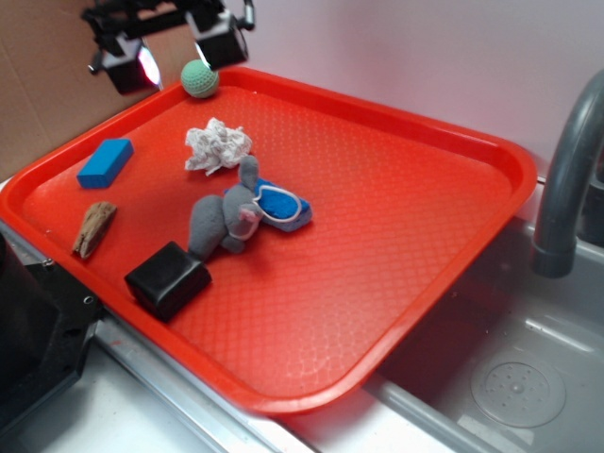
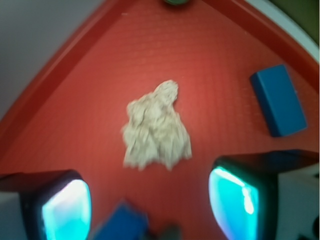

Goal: Grab the white paper.

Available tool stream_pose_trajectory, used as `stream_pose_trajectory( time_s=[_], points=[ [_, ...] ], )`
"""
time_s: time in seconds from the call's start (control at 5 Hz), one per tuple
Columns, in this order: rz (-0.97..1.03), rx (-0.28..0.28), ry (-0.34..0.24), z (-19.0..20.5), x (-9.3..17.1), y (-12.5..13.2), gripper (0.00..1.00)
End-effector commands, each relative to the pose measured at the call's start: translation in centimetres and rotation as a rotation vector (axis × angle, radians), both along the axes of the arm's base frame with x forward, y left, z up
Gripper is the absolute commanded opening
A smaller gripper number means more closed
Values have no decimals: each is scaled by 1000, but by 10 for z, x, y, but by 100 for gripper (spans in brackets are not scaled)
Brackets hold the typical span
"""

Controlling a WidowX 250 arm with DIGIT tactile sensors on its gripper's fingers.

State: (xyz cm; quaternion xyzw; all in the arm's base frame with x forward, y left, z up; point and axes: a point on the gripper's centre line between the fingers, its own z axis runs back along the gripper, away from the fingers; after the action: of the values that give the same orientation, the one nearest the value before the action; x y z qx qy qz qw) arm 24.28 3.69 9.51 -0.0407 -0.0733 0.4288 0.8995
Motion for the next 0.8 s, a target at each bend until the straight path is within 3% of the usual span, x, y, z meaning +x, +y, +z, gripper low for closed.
stream_pose_trajectory(
  time_s=[0.0, 0.2, 0.6],
  points=[
    [33, 76, 57, -38, 13, 26, 100],
    [13, 103, 114, -64, 8, 25, 0],
    [-6, 99, 104, -58, 8, 23, 0]
  ],
)
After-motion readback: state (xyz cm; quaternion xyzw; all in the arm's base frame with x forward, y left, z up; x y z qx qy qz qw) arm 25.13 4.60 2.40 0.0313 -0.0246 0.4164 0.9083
